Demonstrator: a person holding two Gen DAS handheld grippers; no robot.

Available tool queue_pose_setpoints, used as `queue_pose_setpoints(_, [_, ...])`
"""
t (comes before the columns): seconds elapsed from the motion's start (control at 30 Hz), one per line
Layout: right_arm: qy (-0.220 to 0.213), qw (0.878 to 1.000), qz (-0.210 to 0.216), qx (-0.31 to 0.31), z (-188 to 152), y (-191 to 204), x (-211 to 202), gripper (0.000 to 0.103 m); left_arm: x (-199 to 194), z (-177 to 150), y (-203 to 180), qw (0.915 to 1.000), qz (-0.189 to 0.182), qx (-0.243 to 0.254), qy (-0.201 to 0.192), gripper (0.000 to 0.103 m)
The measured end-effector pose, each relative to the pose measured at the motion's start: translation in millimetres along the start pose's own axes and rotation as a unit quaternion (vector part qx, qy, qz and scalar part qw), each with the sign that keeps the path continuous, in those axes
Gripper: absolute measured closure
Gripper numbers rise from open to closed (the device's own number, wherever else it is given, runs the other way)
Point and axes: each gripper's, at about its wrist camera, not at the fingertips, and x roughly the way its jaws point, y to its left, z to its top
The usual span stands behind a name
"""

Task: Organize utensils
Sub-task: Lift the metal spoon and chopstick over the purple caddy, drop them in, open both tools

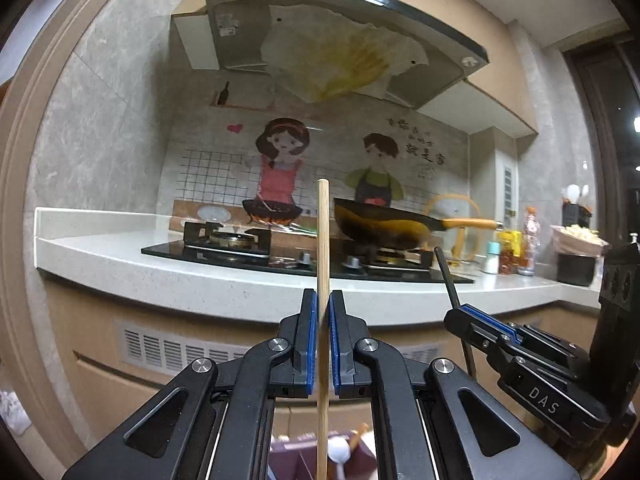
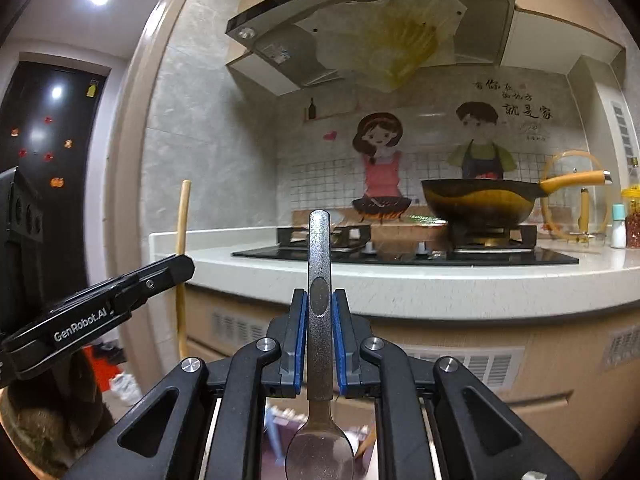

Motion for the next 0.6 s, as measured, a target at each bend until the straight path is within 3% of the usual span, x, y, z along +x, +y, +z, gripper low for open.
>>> queue_pose_setpoints(0.13, [0.030, 1.000, 0.003, 0.001, -20, -6, 49, 0.091, 35, -18, 13, 0.9998, 0.016, 0.009, 0.003, 0.097])
queue_pose_setpoints(0.3, [0.076, 0.997, 0.000, 0.002, -57, -9, 99, 0.091, 75, -54, 35, 0.9989, 0.024, 0.003, 0.040, 0.097])
queue_pose_setpoints(0.6, [0.147, 0.989, -0.010, -0.001, -116, -17, 154, 0.091, 119, -111, 77, 0.9935, 0.032, -0.053, 0.096, 0.097])
